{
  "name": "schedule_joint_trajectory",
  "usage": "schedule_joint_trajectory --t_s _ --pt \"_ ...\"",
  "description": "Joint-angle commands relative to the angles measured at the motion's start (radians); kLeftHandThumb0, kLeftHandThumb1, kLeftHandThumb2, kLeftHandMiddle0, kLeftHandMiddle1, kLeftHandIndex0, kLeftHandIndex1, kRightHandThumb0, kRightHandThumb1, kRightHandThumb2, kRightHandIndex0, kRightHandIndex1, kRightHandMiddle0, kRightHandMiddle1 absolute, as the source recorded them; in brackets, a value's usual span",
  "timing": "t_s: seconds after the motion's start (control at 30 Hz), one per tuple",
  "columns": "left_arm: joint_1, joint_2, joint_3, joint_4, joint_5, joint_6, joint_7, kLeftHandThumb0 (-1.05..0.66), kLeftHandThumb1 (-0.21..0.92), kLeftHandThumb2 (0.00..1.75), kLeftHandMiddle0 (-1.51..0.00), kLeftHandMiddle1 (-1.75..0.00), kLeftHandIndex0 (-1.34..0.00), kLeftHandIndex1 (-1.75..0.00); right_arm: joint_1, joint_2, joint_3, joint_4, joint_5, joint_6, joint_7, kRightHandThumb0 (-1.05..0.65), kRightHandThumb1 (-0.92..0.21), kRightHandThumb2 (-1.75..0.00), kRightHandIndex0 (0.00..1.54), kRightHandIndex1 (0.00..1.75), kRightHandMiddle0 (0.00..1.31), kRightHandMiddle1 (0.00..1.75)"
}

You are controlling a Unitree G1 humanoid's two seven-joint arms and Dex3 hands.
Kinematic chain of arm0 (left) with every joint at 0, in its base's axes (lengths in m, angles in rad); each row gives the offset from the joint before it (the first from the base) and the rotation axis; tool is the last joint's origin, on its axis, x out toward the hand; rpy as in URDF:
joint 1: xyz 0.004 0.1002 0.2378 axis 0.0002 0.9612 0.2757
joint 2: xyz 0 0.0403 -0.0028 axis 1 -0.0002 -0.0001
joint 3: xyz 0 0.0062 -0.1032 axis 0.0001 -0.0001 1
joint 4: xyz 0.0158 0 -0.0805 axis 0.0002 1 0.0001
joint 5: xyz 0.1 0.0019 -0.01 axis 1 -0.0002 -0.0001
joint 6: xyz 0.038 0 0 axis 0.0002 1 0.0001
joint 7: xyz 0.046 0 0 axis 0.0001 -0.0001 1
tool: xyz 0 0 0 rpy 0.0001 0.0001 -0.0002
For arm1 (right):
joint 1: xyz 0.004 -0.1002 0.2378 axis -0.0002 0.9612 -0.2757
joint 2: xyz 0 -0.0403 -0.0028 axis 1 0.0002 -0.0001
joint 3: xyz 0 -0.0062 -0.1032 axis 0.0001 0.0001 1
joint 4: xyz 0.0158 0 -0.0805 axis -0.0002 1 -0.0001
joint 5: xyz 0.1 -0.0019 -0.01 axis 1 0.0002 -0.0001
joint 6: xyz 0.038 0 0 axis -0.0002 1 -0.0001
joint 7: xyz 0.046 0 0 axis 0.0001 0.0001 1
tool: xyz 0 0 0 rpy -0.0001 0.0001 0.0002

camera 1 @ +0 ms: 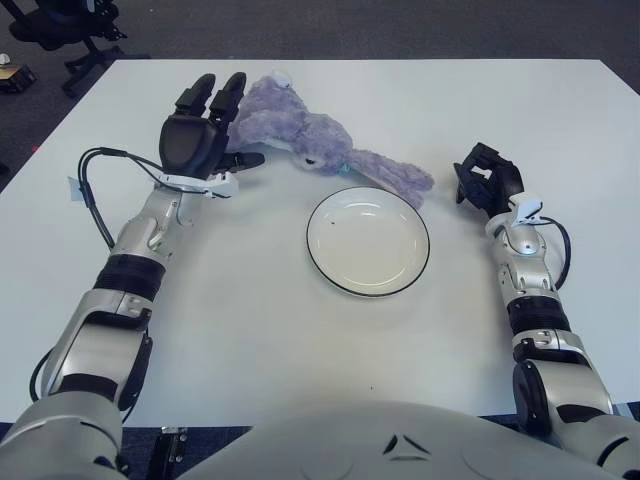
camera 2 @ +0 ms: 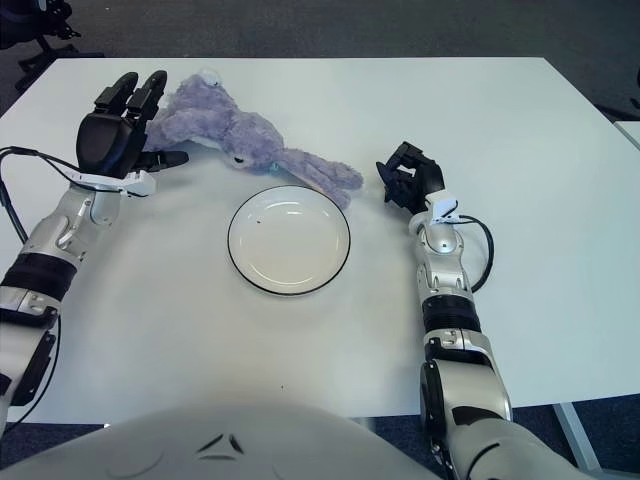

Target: Put the doll into the plate.

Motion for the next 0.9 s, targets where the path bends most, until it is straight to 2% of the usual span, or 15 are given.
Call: schedule_joint_trajectory --t_s 0.0,0.43,0.63,0.87 --pt "-0.042 -0.001 -0.016 0.031 0.012 0.025 0.029 -0.86 0.92 0.29 -0.39 -0.01 -0.24 0.0 0.014 -0.001 0.009 0.011 -0.007 0.029 0.009 -0.37 -0.92 -0.33 1.0 1.75 0.7 1.75" --pt "-0.064 -0.009 -0.036 0.058 0.0 0.075 0.054 -0.86 0.92 0.28 -0.4 -0.01 -0.25 -0.01 0.017 -0.005 0.014 0.003 -0.018 0.038 0.006 -0.38 -0.92 -0.34 0.99 1.75 0.7 1.75" --pt "-0.072 -0.013 -0.039 0.059 -0.007 0.121 0.02 -0.85 0.92 0.25 -0.4 -0.01 -0.25 -0.01 0.018 -0.007 0.016 0.0 -0.018 0.039 0.008 -0.38 -0.92 -0.34 0.98 1.75 0.69 1.75" --pt "-0.088 -0.01 -0.047 0.058 -0.024 0.174 -0.081 -0.85 0.92 0.21 -0.4 0.0 -0.24 0.0 0.018 -0.012 0.02 -0.002 -0.017 0.042 0.011 -0.38 -0.92 -0.34 0.98 1.75 0.69 1.75"
